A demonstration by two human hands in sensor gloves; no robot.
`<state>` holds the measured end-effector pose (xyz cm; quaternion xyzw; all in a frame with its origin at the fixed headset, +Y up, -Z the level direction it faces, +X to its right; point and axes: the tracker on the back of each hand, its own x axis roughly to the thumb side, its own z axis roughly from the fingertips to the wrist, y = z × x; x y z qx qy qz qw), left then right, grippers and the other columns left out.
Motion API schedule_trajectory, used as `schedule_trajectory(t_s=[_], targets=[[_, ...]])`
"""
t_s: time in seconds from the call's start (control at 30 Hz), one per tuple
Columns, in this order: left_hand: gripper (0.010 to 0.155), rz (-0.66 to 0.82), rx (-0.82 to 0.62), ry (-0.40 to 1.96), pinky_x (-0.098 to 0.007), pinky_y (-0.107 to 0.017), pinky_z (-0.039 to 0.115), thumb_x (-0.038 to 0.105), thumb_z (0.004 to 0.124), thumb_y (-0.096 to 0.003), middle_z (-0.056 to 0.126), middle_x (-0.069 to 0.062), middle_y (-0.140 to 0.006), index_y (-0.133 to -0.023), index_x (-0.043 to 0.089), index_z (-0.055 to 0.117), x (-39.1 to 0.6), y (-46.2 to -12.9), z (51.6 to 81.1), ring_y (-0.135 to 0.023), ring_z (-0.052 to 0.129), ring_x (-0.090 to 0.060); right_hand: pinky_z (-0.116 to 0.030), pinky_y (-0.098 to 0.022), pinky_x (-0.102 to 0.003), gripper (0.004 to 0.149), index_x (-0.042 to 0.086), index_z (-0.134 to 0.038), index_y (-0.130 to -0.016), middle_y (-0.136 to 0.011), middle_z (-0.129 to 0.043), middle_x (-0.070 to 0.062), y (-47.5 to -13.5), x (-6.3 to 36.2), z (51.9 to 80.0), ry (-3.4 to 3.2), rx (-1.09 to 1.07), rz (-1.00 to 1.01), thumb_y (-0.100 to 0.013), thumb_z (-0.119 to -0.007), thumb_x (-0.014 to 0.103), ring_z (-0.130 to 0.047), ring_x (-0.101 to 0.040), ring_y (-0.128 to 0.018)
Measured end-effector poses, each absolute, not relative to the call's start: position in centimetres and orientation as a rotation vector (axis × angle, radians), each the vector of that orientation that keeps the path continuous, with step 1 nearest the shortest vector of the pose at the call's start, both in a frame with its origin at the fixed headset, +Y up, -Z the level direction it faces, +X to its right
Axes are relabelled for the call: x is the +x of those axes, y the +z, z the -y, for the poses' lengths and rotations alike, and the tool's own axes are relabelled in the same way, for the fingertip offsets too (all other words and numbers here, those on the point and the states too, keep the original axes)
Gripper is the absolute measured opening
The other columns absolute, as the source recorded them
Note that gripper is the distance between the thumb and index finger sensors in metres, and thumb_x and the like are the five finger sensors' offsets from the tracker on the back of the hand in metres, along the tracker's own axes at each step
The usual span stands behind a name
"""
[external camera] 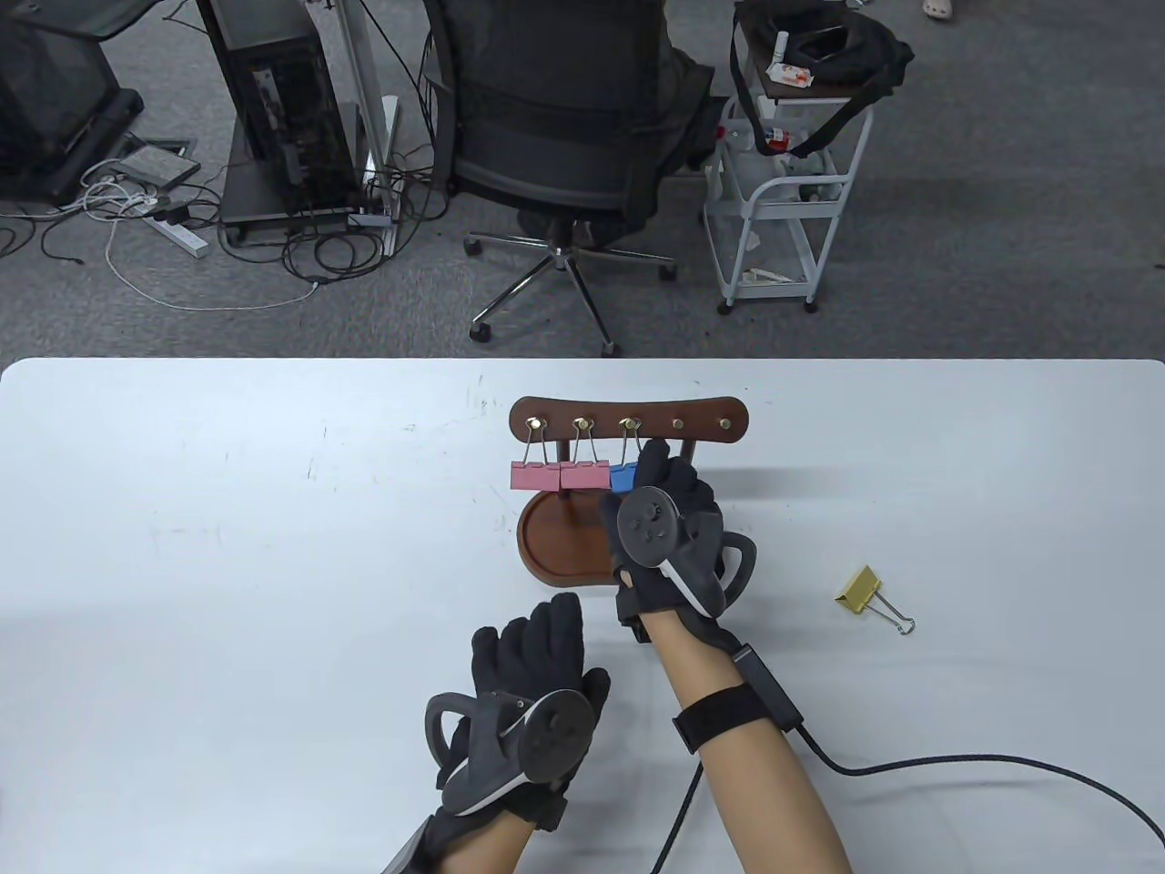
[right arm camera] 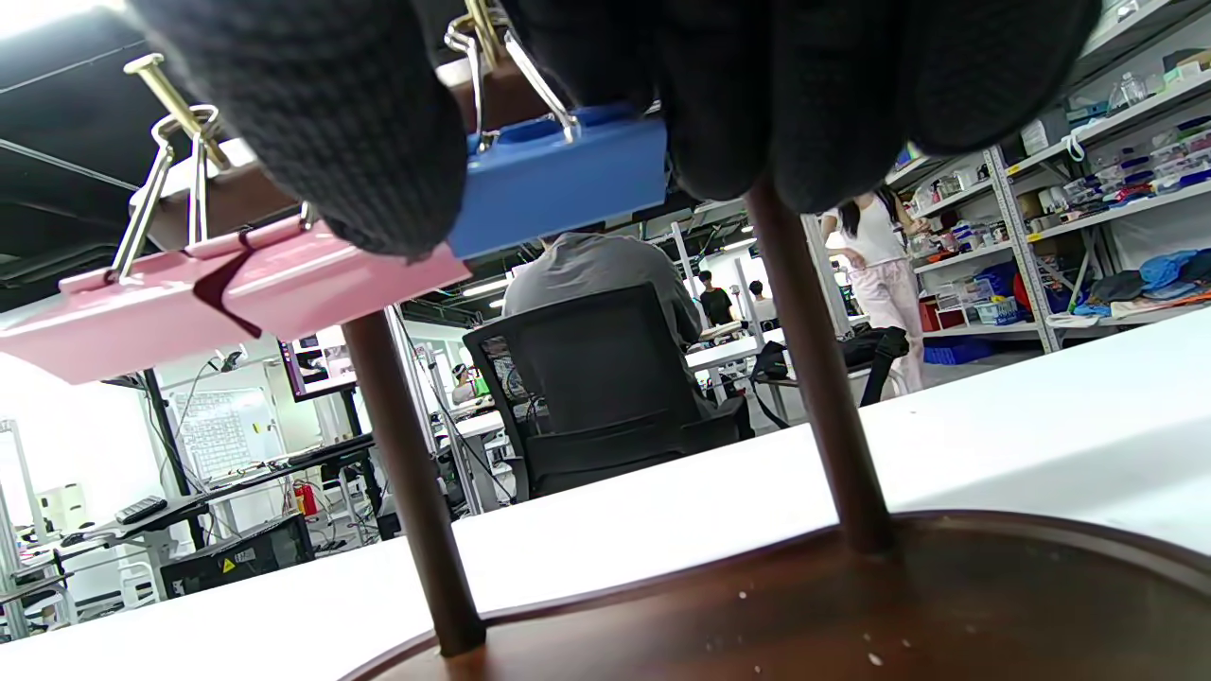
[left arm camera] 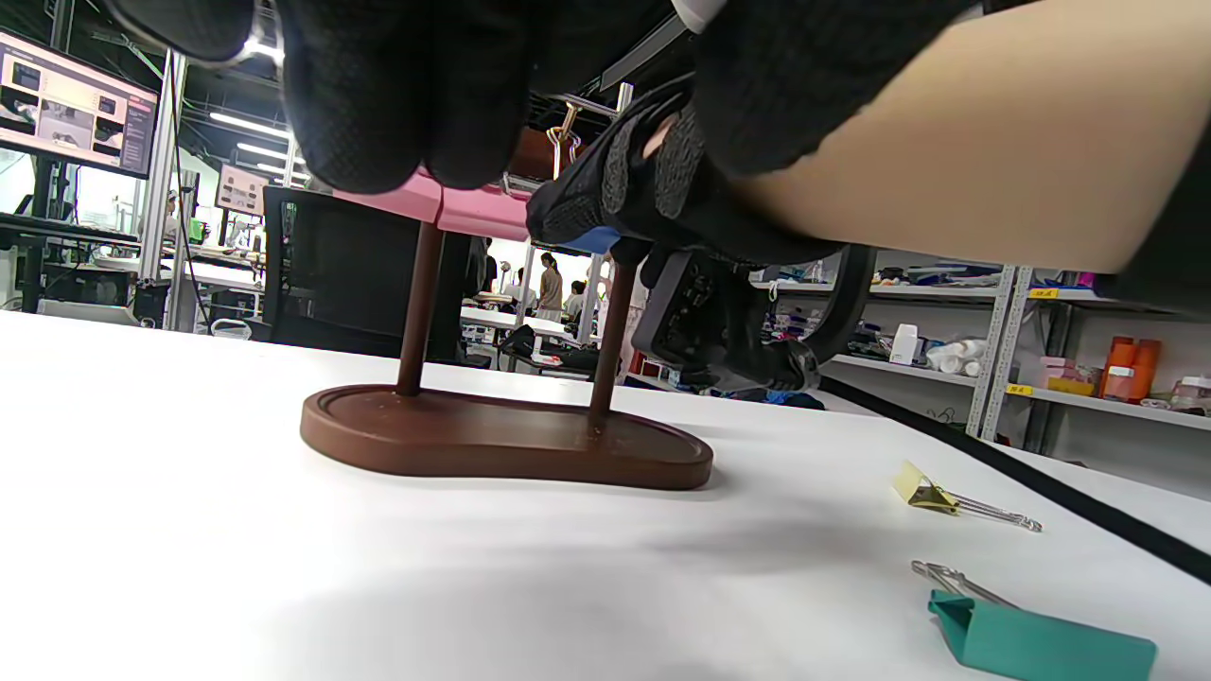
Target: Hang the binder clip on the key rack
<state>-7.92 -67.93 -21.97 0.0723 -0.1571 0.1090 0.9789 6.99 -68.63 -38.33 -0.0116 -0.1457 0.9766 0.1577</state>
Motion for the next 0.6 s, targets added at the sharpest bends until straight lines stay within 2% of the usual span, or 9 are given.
schedule_trajectory(t_s=[0.3,0.6], targets=[[0.081,0.312,0.142,0.227,-0.079,-0.069,0.049,0.04,0.08,-0.0578,0.07,-0.032,-0.111,-0.117,-0.005,0.048,-8.0,-22.0,68.0,-0.094,0.075,-0.06,-0.065,-0.058,-0.067,0.086,-0.001,-0.047,-0.115,-0.106,-0.066,-0.033,-37.2,9.3,67.4,2.747,-0.009,0.363,-0.055,-0.085,0.048,-0.076,-0.058,-0.084],[0.08,0.309,0.142,0.231,-0.079,-0.069,0.049,0.04,0.08,-0.0578,0.07,-0.032,-0.111,-0.117,-0.005,0.049,-8.1,-22.1,68.1,-0.094,0.075,-0.06,-0.065,-0.057,-0.07,0.081,-0.002,-0.052,-0.113,-0.106,-0.064,-0.041,-34.4,13.9,65.1,2.675,-0.032,0.258,-0.056,-0.082,0.047,-0.072,-0.066,-0.086]])
